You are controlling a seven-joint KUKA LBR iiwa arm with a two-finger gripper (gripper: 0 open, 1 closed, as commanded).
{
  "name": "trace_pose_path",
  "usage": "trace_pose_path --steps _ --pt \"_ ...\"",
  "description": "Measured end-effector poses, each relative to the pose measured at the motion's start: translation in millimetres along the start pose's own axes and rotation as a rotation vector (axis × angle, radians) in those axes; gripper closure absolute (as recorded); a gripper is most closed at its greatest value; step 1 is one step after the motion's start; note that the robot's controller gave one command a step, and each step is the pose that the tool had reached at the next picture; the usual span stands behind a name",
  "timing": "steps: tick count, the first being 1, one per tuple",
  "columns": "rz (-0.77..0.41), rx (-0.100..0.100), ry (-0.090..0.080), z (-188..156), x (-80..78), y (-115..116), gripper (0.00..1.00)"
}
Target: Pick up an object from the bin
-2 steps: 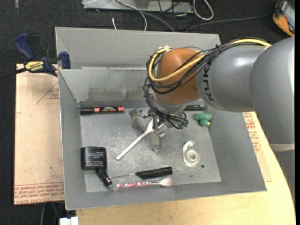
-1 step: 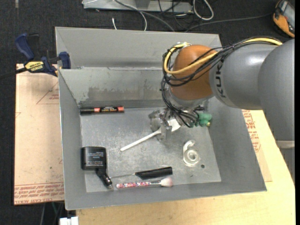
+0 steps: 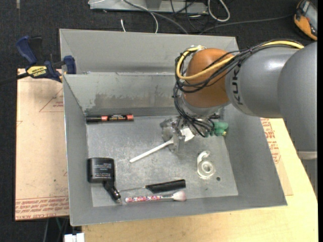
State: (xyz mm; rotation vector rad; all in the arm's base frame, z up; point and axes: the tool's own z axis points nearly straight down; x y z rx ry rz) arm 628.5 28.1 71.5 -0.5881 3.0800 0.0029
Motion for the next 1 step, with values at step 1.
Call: trace_pose_path --steps 1 --pt "0.001 -0.001 0.001 -10.2 0.5 0.7 1.0"
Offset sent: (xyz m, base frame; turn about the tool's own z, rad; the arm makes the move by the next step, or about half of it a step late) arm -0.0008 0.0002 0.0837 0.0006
